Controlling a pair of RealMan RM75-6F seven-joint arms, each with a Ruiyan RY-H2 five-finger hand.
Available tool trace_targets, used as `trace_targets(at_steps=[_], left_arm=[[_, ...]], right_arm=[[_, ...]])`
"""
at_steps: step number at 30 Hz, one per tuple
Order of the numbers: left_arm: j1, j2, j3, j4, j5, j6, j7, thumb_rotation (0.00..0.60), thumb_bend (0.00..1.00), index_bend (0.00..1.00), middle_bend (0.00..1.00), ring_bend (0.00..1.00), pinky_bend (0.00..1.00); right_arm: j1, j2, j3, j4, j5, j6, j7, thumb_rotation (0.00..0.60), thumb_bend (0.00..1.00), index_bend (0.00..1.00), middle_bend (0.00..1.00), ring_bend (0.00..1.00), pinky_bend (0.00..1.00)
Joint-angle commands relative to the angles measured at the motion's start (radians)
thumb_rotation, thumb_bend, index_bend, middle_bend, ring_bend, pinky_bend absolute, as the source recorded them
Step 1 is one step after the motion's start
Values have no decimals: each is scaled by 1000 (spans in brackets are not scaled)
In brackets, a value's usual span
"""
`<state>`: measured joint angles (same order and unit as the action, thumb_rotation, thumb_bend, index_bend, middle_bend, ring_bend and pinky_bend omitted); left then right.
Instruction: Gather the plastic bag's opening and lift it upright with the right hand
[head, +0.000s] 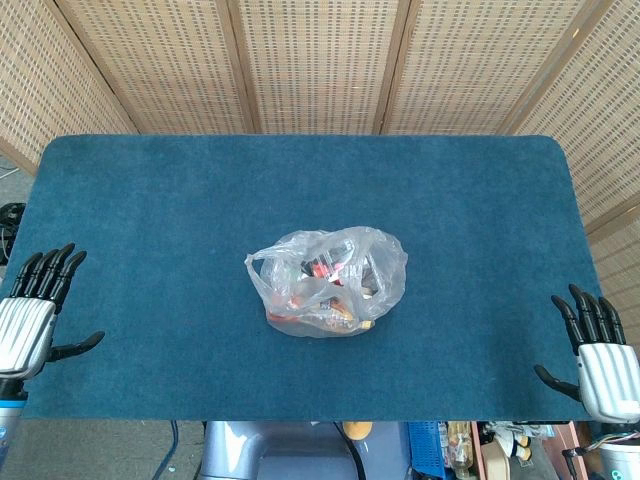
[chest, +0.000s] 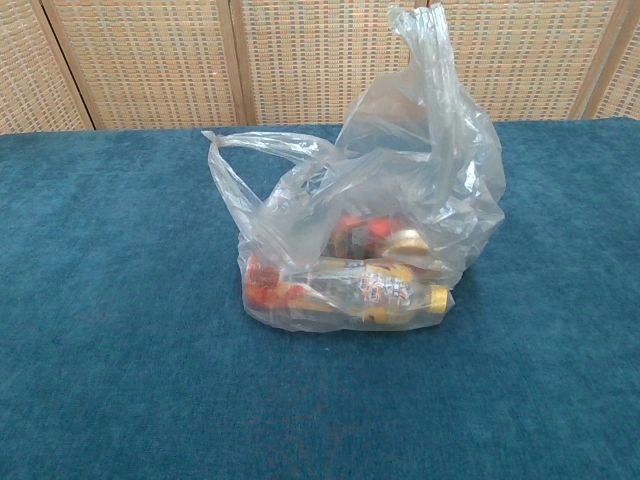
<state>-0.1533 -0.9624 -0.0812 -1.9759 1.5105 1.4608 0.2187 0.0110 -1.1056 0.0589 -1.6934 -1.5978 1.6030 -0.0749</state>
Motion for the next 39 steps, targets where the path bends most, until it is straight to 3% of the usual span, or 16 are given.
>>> trace_targets(at_steps=[1, 9, 17, 28, 32, 39], left_arm=[[0, 0, 1, 0, -3, -1, 0, 600, 98, 0, 0, 0, 0], [1, 4, -4, -2, -11, 4, -14, 600, 100, 0, 0, 0, 0], [-2, -1, -8, 2, -18, 5, -8, 600, 97, 0, 0, 0, 0], [-21, -15, -19, 6, -65, -24, 21, 600, 98, 0, 0, 0, 0], [-26, -21, -23, 8, -77, -30, 30, 600, 99, 0, 0, 0, 0], [-32, -22, -28, 10, -94, -37, 33, 600, 98, 0, 0, 0, 0]], right_arm=[[2, -3, 1, 4, 3, -4, 0, 600, 0, 108, 11, 0, 24], [21, -1, -6, 10, -19, -29, 56, 600, 0, 109, 11, 0, 24], [186, 54, -35, 61, -182, -171, 548, 600, 0, 129, 12, 0, 24], [420, 88, -35, 19, -299, -317, 929, 600, 0, 170, 72, 0, 24], [496, 85, -32, 1, -292, -396, 1008, 600, 0, 179, 85, 0, 24], [582, 48, -16, -12, -245, -507, 1009, 600, 0, 172, 86, 0, 24]])
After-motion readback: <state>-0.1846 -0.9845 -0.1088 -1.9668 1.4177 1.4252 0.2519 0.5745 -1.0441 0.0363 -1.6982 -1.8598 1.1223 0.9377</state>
